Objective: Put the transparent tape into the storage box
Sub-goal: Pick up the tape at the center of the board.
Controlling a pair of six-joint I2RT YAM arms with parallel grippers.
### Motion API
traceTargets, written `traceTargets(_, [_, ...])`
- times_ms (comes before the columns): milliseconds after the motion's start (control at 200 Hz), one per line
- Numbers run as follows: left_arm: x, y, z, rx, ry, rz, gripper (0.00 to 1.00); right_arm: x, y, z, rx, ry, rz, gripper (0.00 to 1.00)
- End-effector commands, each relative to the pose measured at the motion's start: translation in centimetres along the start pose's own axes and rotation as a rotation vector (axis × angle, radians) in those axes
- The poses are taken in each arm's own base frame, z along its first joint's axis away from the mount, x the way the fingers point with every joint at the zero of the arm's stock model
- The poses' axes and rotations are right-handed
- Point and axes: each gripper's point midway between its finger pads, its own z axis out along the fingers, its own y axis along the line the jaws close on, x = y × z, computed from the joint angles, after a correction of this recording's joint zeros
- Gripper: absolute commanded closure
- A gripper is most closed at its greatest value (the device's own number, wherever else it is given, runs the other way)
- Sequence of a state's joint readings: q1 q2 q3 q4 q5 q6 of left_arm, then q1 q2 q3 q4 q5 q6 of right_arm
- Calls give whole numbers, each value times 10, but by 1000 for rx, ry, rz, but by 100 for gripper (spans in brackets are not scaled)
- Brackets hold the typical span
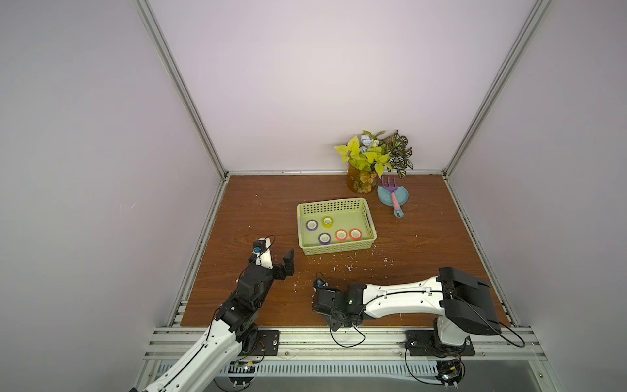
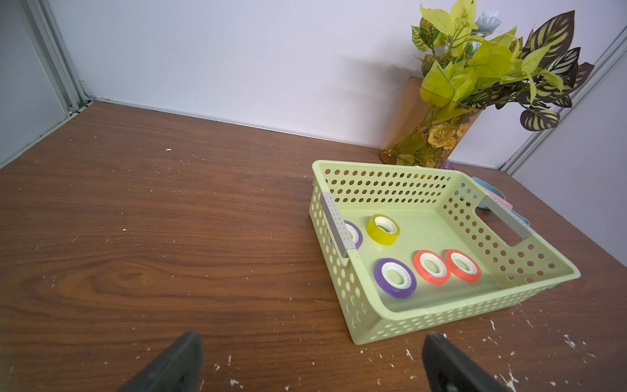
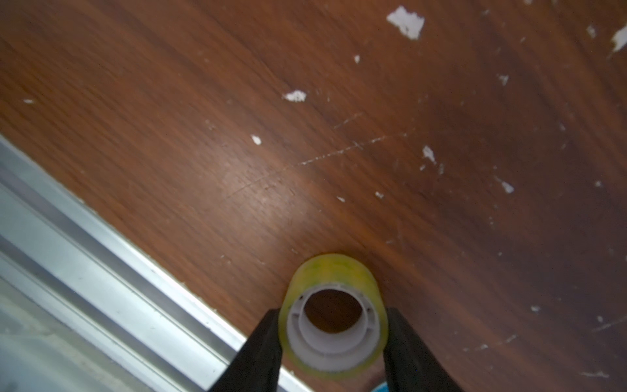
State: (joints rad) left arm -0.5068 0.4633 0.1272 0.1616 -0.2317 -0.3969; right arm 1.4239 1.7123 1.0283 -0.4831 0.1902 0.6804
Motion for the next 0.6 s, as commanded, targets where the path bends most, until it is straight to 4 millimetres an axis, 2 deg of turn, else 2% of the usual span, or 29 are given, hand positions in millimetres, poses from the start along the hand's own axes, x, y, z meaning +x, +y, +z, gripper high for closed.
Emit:
traceTargets(0, [-1, 4, 1, -16, -11, -10, 1, -11, -1, -5, 23, -28, 3, 51])
traceTargets(205, [-1, 5, 1, -16, -12, -11, 1, -14, -4, -7, 33, -29, 14, 54])
traceTargets(355, [-1, 4, 0, -16, -13, -10, 1, -21, -9, -16, 31, -52, 25, 54])
traceTargets(590, [-1, 4, 0, -15, -13, -12, 1, -42, -34, -38, 31, -112, 74, 54])
